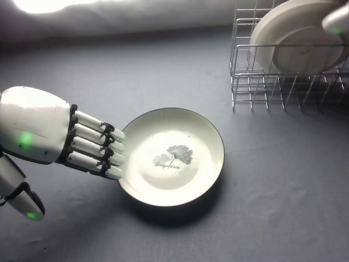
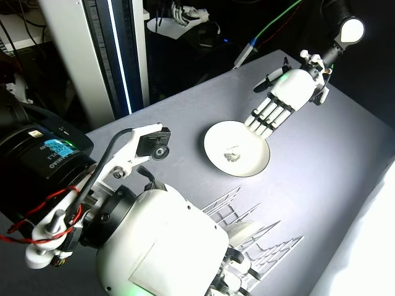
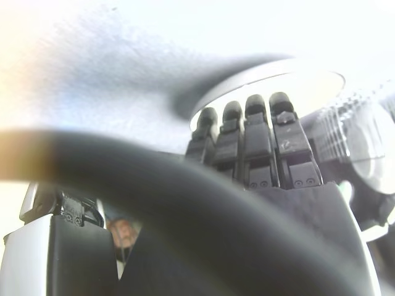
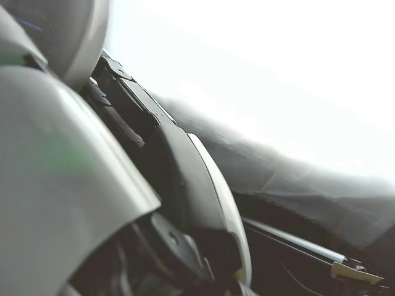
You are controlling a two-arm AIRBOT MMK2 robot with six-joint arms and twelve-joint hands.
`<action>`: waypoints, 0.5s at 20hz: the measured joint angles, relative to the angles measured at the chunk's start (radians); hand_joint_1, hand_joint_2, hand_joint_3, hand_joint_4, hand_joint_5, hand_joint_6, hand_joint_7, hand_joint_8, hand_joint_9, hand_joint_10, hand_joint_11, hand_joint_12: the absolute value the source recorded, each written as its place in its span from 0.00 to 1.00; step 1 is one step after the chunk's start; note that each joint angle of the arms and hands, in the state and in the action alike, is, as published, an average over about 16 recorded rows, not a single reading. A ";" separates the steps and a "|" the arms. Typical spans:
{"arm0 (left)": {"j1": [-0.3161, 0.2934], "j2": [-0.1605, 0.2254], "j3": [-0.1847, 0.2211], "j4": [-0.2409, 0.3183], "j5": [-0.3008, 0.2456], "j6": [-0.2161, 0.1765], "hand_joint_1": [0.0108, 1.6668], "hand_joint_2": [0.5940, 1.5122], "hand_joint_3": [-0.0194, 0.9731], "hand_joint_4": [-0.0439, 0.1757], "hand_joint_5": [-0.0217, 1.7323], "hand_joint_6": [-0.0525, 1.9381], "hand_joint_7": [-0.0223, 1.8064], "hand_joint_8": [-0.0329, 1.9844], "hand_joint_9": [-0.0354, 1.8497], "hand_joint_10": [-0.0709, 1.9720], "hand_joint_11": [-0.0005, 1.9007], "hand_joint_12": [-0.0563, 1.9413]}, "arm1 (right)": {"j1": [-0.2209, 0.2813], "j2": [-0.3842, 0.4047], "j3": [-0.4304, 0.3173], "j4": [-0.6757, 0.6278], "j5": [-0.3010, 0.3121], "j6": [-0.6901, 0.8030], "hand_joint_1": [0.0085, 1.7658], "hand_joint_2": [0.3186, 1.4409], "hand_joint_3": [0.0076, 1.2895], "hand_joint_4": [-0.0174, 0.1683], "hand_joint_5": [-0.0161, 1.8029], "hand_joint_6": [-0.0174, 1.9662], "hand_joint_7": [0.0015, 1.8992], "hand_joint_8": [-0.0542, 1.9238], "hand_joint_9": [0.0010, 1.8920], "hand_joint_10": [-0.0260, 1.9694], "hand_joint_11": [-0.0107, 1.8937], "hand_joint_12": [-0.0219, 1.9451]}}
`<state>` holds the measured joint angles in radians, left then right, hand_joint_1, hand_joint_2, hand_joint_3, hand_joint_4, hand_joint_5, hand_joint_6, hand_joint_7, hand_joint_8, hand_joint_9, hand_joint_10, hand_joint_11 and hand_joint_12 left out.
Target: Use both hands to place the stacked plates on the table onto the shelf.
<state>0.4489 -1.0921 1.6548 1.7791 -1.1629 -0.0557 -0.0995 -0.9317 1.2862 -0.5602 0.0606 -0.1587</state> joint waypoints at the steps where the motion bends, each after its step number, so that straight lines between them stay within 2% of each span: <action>1: 0.002 0.000 -0.002 0.000 0.002 0.001 0.00 0.61 0.03 0.19 0.02 0.03 0.02 0.02 0.03 0.04 0.01 0.03 | 0.005 -0.001 -0.007 -0.026 0.013 0.000 0.59 0.61 0.00 0.07 0.25 0.04 0.25 0.03 0.25 0.06 0.08 0.57; 5: 0.012 -0.002 -0.010 -0.004 0.010 0.003 0.00 0.61 0.03 0.19 0.02 0.02 0.02 0.02 0.03 0.04 0.01 0.03 | 0.010 -0.004 -0.034 -0.176 0.101 -0.006 0.56 0.59 0.00 0.07 0.19 0.02 0.18 0.03 0.19 0.03 0.03 0.51; 10: 0.027 -0.003 -0.021 -0.014 0.019 0.009 0.00 0.61 0.03 0.18 0.02 0.02 0.02 0.02 0.03 0.04 0.01 0.03 | -0.008 -0.009 -0.069 -0.395 0.258 -0.026 0.53 0.57 0.00 0.08 0.13 0.02 0.11 0.03 0.12 0.01 0.01 0.39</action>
<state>0.4761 -1.0948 1.6339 1.7648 -1.1437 -0.0471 -0.1079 -0.9404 1.2167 -0.9557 0.3191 -0.1848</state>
